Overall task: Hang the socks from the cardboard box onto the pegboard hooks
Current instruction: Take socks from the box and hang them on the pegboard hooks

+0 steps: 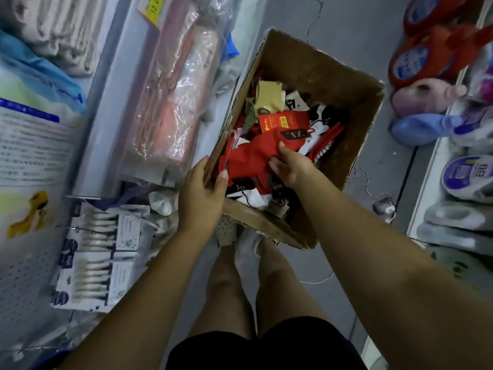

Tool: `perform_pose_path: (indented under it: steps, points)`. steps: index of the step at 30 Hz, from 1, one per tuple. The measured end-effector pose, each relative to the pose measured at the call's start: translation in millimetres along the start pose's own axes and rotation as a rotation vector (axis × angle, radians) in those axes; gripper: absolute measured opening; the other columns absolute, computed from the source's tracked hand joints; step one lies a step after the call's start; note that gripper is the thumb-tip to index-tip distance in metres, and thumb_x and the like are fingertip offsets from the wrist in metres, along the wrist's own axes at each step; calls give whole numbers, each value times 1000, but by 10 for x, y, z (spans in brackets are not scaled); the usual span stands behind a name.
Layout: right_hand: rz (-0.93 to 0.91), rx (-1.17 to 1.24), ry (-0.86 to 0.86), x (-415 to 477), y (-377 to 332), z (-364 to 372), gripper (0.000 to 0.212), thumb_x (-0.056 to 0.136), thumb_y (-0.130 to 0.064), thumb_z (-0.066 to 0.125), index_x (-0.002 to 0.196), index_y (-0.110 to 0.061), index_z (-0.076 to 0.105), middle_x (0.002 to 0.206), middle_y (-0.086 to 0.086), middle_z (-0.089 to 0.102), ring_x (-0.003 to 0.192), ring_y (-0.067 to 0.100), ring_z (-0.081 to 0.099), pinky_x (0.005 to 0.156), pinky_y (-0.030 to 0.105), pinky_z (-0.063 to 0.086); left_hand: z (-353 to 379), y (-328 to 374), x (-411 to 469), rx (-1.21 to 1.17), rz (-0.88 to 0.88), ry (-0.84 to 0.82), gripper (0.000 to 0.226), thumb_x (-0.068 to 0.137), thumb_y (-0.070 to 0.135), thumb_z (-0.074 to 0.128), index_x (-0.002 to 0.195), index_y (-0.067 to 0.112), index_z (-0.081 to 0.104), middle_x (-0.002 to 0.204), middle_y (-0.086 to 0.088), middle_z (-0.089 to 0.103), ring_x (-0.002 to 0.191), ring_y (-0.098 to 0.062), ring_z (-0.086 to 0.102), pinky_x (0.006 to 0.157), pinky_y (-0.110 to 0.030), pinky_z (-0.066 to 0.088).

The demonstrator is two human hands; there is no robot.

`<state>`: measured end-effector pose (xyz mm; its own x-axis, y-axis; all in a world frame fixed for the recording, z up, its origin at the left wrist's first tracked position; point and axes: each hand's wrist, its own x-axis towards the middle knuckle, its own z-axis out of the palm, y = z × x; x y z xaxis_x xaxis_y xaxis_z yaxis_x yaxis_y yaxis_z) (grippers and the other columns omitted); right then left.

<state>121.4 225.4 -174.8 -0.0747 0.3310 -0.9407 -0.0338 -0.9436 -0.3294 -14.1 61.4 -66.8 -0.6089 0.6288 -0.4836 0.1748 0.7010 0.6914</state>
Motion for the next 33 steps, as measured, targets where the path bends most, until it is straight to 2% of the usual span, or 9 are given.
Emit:
perform_pose_path:
  steps: [3, 7, 10, 13, 18, 22, 26, 29, 33]
  points:
    - [-74, -36, 58, -34, -32, 6, 43, 100, -15, 59, 140, -5, 48, 133, 12, 60, 110, 23, 65, 67, 27, 58, -16, 1, 41, 4, -16, 1, 48, 94, 50, 56, 135, 25, 58, 125, 3, 66, 118, -19, 61, 102, -46, 51]
    - [-170, -44, -6, -386, -26, -52, 33, 99, -17, 62, 131, -11, 56, 123, 16, 67, 105, 30, 71, 80, 35, 62, -79, 70, 109, -36, -29, 3, 27, 100, 31, 60, 122, 16, 65, 103, 8, 67, 95, -8, 63, 84, -28, 51]
    - [-228, -288, -173, -750, 0, -156, 27, 102, -22, 58, 127, -12, 57, 109, 21, 64, 103, 31, 67, 80, 33, 61, -84, 100, 134, 32, 18, 76, 33, 98, 36, 63, 121, 13, 66, 116, -3, 66, 112, -18, 59, 92, -30, 48]
    - [-294, -387, -346, -1086, 7, -227, 26, 105, -20, 52, 129, -13, 58, 105, 15, 70, 102, 31, 70, 81, 34, 60, -58, 247, 87, 122, 247, 150, 34, 96, 36, 63, 120, 13, 66, 125, -3, 61, 121, -18, 52, 97, -23, 41]
    - [-350, -379, -511, -1345, -74, -290, 28, 105, -15, 50, 132, -11, 57, 107, 16, 74, 103, 33, 72, 85, 43, 60, 74, 566, 25, -151, 31, -251, 24, 97, 42, 64, 114, 24, 62, 110, 8, 66, 101, -5, 65, 82, -20, 53]
    - [-515, -479, -160, -1056, -122, -407, 23, 102, -19, 58, 118, -5, 66, 103, 13, 74, 94, 24, 73, 84, 42, 61, 141, 507, 74, -387, -149, -250, 7, 95, 17, 71, 94, 22, 67, 85, 2, 76, 76, -10, 74, 70, -29, 59]
    - [-599, -630, 251, -584, -130, -481, 24, 96, -30, 63, 115, -18, 70, 112, 11, 69, 100, 22, 68, 93, 47, 56, 153, 410, 121, -444, -192, -202, 5, 96, 18, 70, 93, 22, 67, 92, -2, 78, 86, -16, 76, 76, -34, 62]
    - [-492, -753, 296, -298, -85, -422, 32, 94, -38, 61, 123, -25, 66, 131, 16, 58, 108, 30, 65, 98, 48, 54, 158, 341, 122, -460, -200, -196, 4, 97, 20, 69, 96, 19, 65, 95, -3, 78, 90, -18, 76, 81, -38, 63]
    - [-391, -759, 359, -129, -34, -405, 40, 98, -30, 58, 134, -13, 60, 138, 14, 58, 124, 32, 58, 105, 37, 47, 121, 238, 140, -487, -192, -166, 5, 96, 21, 69, 96, 20, 65, 93, 0, 77, 87, -13, 76, 79, -35, 62]
